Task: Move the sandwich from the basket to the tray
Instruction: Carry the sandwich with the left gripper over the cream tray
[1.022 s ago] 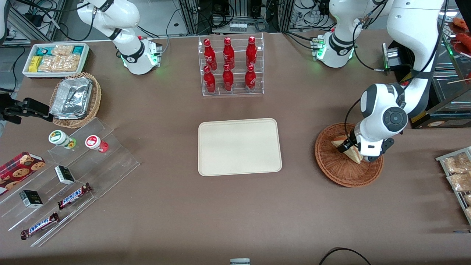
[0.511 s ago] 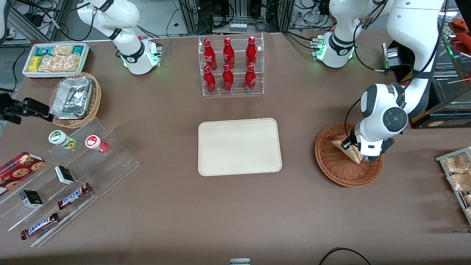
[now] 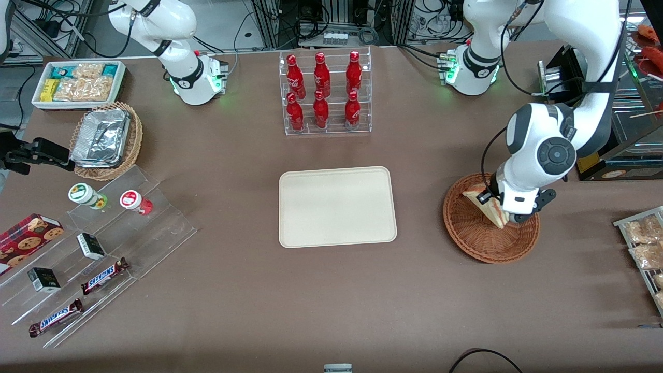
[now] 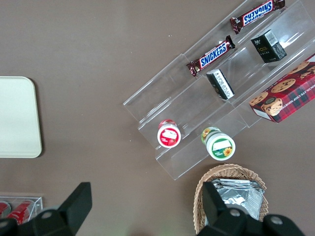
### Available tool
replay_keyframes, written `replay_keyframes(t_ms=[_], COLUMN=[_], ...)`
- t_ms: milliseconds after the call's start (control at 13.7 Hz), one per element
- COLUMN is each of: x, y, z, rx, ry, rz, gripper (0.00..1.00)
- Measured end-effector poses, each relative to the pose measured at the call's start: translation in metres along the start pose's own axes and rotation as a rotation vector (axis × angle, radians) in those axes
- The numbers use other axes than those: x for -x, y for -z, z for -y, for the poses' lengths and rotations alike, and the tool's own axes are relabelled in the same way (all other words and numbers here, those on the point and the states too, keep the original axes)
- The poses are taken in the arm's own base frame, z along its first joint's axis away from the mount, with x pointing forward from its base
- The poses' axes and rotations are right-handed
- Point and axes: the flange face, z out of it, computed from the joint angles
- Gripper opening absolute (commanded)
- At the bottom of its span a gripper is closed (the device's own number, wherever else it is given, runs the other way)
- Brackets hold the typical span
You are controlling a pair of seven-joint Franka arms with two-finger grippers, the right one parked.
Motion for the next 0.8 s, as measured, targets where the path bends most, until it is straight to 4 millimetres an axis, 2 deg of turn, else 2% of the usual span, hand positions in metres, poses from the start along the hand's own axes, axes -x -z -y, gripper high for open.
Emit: replay_keyframes(t_ms=[219, 365, 584, 803], x=[0.025, 0.055, 0.104, 0.142], y=[0.043, 0.055, 0.050, 0.030], z=[-0.040, -0.072, -0.123, -0.173], rx=[-0.005, 0.000, -0.006, -0.023], ry=[-0.083, -0.158, -0.272, -0.366], rz=[-0.015, -0.034, -0.044, -0.034], gripper=[0.00, 0.00, 0.00, 0.00])
